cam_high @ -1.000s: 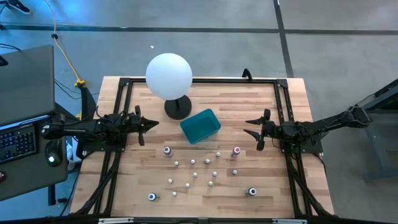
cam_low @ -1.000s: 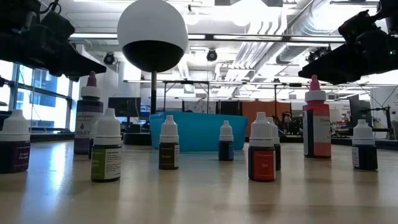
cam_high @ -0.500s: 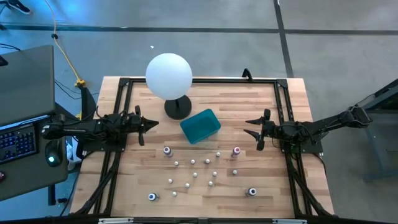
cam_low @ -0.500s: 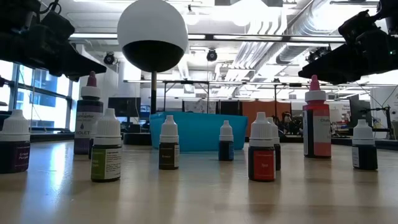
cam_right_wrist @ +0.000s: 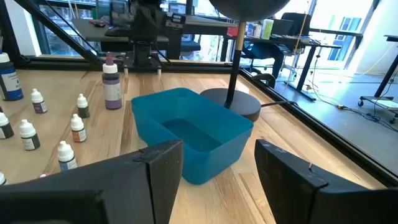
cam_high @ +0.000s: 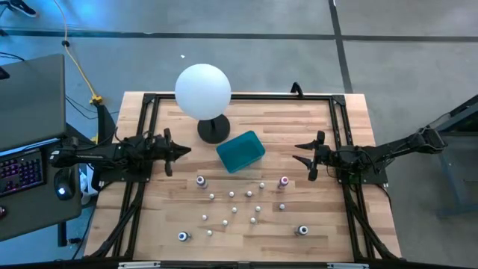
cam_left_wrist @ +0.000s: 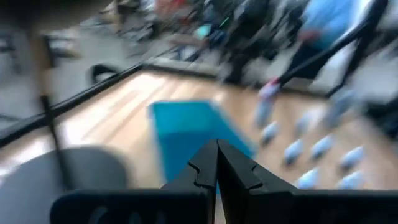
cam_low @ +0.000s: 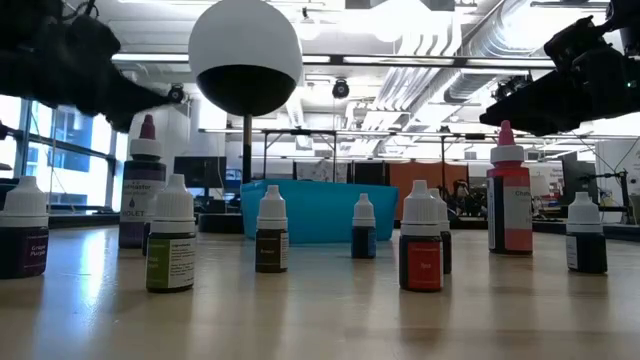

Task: Pick & Place food coloring
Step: Put the large pink food coloring bottle into the bin

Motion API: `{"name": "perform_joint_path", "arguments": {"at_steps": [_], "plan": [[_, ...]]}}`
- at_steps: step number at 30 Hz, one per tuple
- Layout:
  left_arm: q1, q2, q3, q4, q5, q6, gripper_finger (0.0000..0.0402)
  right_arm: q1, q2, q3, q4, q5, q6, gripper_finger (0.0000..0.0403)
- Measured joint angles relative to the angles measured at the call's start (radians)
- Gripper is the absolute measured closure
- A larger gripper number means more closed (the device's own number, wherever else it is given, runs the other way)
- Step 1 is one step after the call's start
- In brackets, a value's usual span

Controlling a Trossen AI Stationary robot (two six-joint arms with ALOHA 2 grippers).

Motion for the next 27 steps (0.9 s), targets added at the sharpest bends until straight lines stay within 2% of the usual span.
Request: {"name": "perform_joint_path", "arguments": {"at_steps": [3, 6, 9, 13, 15, 18, 23, 27], "plan": [[0.0, 0.0, 0.0, 0.136, 0.104, -0.077, 0.0399, 0.0, 0.0, 0.0, 0.0, 0.0, 0.0, 0.021], [0.0, -0.001, 0.001, 0.209, 0.156, -0.06, 0.0399, 0.0, 0.0, 0.0, 0.007, 0.001, -0.02, 0.021], [0.0, 0.0, 0.001, 0.255, 0.156, 0.008, 0.0399, 0.0, 0.0, 0.0, 0.037, -0.034, 0.009, 0.021], [0.0, 0.0, 0.001, 0.306, 0.097, 0.223, 0.0395, 0.0, 0.0, 0.0, 0.1, -0.084, 0.019, 0.021], [0.0, 0.0, 0.002, 0.314, 0.041, 0.234, 0.0384, 0.0, 0.0, 0.0, 0.121, -0.087, 0.006, 0.021], [0.0, 0.0, 0.002, 0.294, 0.017, 0.197, 0.0355, 0.0, 0.0, 0.0, 0.126, -0.108, 0.053, 0.021], [0.0, 0.0, 0.002, 0.285, 0.024, 0.128, 0.0299, 0.0, 0.0, 0.0, 0.138, -0.16, 0.129, 0.021], [0.0, 0.0, 0.003, 0.284, 0.086, 0.095, 0.0276, 0.0, 0.0, 0.0, 0.173, -0.246, 0.133, 0.021]]}}
